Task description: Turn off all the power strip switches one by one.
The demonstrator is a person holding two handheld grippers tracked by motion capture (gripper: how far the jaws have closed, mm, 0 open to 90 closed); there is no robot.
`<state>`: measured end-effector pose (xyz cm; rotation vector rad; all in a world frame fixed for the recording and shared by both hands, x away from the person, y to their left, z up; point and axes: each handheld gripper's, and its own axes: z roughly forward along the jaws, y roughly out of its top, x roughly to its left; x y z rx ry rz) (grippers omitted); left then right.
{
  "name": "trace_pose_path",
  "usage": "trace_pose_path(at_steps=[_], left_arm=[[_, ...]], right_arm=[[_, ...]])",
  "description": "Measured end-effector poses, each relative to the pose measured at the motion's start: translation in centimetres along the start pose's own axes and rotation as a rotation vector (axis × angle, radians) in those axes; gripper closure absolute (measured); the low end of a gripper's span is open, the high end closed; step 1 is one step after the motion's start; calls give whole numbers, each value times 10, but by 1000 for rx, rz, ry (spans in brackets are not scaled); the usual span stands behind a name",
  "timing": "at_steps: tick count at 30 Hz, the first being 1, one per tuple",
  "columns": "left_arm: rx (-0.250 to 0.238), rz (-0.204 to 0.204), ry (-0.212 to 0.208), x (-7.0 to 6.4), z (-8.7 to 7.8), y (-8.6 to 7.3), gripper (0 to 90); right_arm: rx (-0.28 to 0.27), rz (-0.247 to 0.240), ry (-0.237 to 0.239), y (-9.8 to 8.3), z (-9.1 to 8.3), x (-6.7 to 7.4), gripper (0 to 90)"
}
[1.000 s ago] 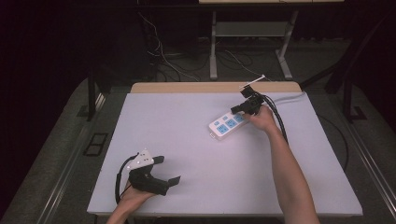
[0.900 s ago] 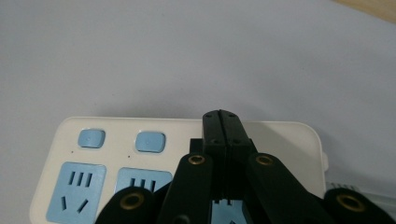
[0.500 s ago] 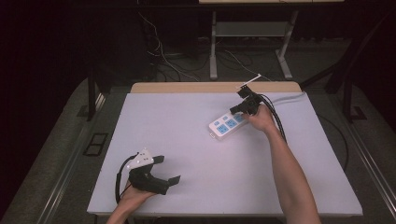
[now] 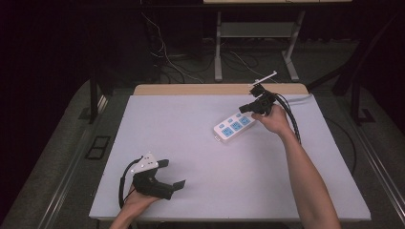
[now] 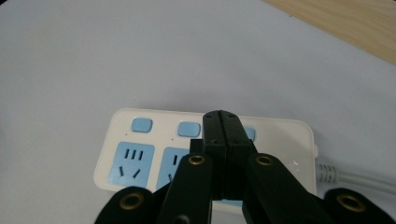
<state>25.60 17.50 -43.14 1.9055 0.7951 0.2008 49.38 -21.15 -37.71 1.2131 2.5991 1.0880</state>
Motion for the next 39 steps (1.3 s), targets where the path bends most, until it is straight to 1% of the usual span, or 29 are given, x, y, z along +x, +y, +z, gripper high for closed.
trace_pose_path(at_steps=[3,8,10,12,13,14,17,18,19,20,22,23,24,28,31,32,34,36,39], left_arm=[[1,1,-2,-1,0,0,0],[1,2,-3,-1,1,0,0],[0,2,-2,-2,1,0,0],[1,2,-1,-2,1,0,0],[0,1,-1,-2,1,0,0],[-2,-1,-3,-2,1,0,0],[-7,-5,-3,-3,1,0,0],[-8,-6,-4,-3,1,0,0],[-9,-5,-4,-3,1,0,0],[-10,-5,-5,-3,0,0,0],[-10,-5,-5,-3,0,0,0],[-11,-5,-5,-4,0,0,0],[-11,-4,-6,-4,0,0,0],[-16,-9,-6,-4,-1,0,0],[-18,-14,-6,-5,-1,0,0],[-20,-14,-7,-5,-1,0,0],[-21,-14,-7,-6,-1,0,0],[-22,-16,-7,-6,-1,0,0],[-19,-20,-5,-5,-1,0,0]], right_arm=[[-9,-3,-3,-6,-9,1,900],[-39,21,6,-17,-24,2,897],[-51,35,8,-22,-31,3,830],[-67,53,5,-27,-37,4,730],[-79,70,2,-33,-42,5,625],[-79,70,2,-33,-42,5,625],[-86,90,-10,-42,-50,9,448],[-93,94,-23,-46,-53,11,391],[-113,105,-21,-54,-58,14,239],[-113,105,-21,-54,-58,14,239],[-138,119,4,-63,-65,17,96],[-152,119,12,-68,-69,19,78],[-160,123,7,-72,-72,22,2],[-190,130,26,-90,-87,34,3],[-220,135,32,-105,-97,42,4],[-226,141,35,-110,-100,45,3],[-244,135,39,-121,-105,50,3],[-260,139,58,-130,-109,55,3],[-282,136,71,-147,-113,61,3]])
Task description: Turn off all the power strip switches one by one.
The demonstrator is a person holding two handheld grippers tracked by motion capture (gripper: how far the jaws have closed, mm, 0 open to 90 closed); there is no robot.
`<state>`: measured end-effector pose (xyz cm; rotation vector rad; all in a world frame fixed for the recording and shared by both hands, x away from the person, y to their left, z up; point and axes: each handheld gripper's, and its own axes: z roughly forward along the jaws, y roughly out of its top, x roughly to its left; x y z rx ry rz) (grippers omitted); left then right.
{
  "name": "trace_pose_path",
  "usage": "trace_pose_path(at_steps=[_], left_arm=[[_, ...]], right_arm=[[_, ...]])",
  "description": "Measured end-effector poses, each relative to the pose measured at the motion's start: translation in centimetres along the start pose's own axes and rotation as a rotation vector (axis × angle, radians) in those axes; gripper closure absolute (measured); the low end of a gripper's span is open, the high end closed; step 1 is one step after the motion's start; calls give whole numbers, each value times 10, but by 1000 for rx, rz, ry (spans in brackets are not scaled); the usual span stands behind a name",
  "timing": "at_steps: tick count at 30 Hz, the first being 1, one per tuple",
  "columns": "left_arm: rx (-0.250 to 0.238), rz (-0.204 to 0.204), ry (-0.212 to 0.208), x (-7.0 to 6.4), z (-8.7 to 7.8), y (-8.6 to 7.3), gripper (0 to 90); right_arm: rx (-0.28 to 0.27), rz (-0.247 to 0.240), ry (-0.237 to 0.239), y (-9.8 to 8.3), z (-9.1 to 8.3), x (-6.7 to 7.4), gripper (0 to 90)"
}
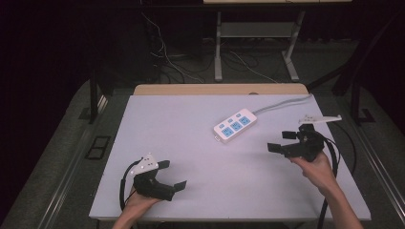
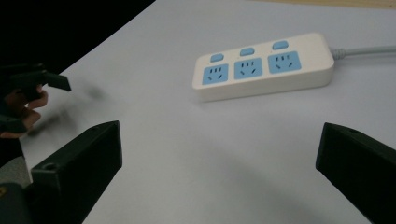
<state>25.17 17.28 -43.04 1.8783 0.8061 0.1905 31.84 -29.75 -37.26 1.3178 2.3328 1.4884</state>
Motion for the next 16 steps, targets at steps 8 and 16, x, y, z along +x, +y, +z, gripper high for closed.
trace_pose_path(at_steps=[8,16], left_arm=[[-1,-3,1,0,-1,0,0],[4,-3,5,1,0,0,0]], right_arm=[[-13,4,-16,-46,-11,10,4],[-14,-30,-41,-80,-14,22,4]])
